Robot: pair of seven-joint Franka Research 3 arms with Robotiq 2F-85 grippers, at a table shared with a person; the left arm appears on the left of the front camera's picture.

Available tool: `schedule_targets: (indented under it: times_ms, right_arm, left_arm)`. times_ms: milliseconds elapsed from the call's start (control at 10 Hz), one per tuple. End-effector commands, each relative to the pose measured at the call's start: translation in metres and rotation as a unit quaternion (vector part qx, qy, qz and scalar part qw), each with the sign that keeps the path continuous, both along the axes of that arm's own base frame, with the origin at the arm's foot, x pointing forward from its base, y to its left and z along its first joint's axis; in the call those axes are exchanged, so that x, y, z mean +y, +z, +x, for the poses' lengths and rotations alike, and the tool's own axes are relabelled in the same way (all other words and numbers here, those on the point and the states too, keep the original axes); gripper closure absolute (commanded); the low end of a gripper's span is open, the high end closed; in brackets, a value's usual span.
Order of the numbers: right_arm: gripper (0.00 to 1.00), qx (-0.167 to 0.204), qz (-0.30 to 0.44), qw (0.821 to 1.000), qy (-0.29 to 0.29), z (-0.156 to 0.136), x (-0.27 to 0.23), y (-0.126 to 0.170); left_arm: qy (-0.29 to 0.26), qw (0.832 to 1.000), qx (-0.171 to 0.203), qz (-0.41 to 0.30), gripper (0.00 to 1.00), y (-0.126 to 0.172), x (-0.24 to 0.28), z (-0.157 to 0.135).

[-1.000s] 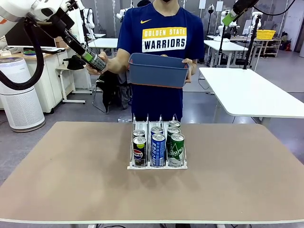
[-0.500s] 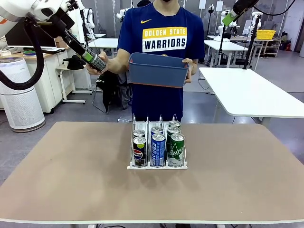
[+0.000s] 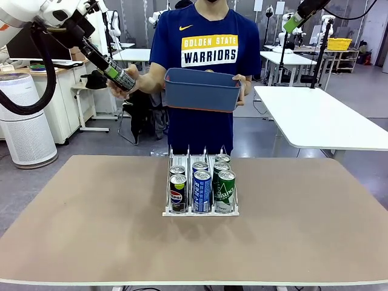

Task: Fill the beverage cans into the dispenser.
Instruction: Place the picked Pepsi coke in the line of the Automatic Can Dispenser with the same cans.

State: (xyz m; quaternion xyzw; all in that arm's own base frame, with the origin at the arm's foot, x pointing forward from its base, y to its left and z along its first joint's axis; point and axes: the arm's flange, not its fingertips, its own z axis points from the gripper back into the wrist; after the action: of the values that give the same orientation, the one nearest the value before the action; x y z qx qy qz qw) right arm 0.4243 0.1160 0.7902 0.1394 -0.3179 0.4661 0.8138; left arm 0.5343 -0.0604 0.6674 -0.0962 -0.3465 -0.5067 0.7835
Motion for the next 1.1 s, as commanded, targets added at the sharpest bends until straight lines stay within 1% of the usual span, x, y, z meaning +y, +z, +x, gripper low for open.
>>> schedule_targets:
  times_ms: [0, 1000]
  right_arm:
    - [0.0, 0.0, 0.0, 1.0, 0.0, -0.0005, -0.0005, -0.0003]
    - [0.0, 0.0, 0.0, 1.0, 0.0, -0.0005, -0.0005, -0.0003]
  left_arm:
    - [-0.001, 1.0, -0.003, 0.001, 1.0, 0.0016, 0.0024, -0.0007]
    - [-0.001, 1.0, -0.003, 0.001, 1.0, 0.0016, 0.0024, -0.0007]
